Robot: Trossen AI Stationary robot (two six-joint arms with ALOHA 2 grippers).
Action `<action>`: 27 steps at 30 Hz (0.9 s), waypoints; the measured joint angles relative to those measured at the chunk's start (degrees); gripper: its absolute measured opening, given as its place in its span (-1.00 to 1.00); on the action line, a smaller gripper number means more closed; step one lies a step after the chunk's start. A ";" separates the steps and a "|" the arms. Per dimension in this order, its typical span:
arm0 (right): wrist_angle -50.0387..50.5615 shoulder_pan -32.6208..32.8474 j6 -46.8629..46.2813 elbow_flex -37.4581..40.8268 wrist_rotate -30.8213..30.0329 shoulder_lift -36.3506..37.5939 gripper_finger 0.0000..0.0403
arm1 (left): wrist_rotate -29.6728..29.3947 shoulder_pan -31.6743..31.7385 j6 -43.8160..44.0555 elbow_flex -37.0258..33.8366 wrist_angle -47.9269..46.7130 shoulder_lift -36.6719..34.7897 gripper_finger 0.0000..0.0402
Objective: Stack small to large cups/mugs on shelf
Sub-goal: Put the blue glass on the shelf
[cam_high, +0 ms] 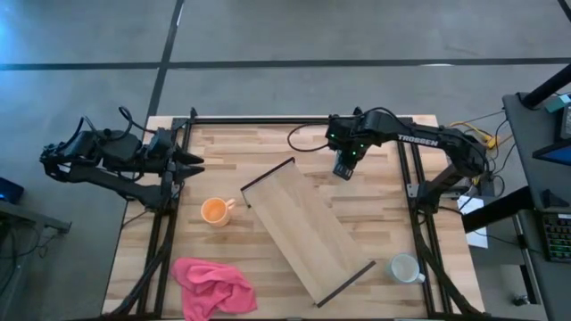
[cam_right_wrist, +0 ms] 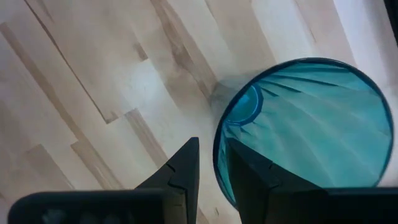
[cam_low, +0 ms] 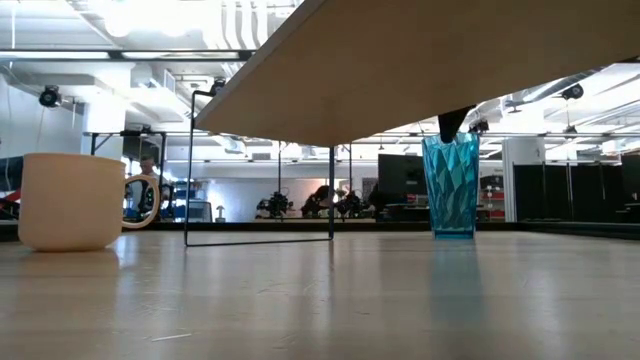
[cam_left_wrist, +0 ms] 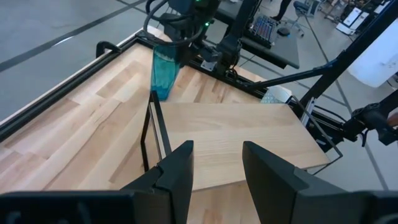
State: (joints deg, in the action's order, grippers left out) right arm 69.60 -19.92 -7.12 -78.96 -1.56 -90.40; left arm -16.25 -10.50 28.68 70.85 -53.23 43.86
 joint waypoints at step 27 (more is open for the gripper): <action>-0.71 0.55 1.65 -10.00 -2.99 1.23 -0.95 | -0.02 0.00 -0.56 0.00 -0.04 0.00 -0.38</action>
State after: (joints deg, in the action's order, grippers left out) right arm 68.88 -19.38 -5.47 -88.96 -4.56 -89.17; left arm -16.27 -10.50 28.12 70.85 -53.28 43.86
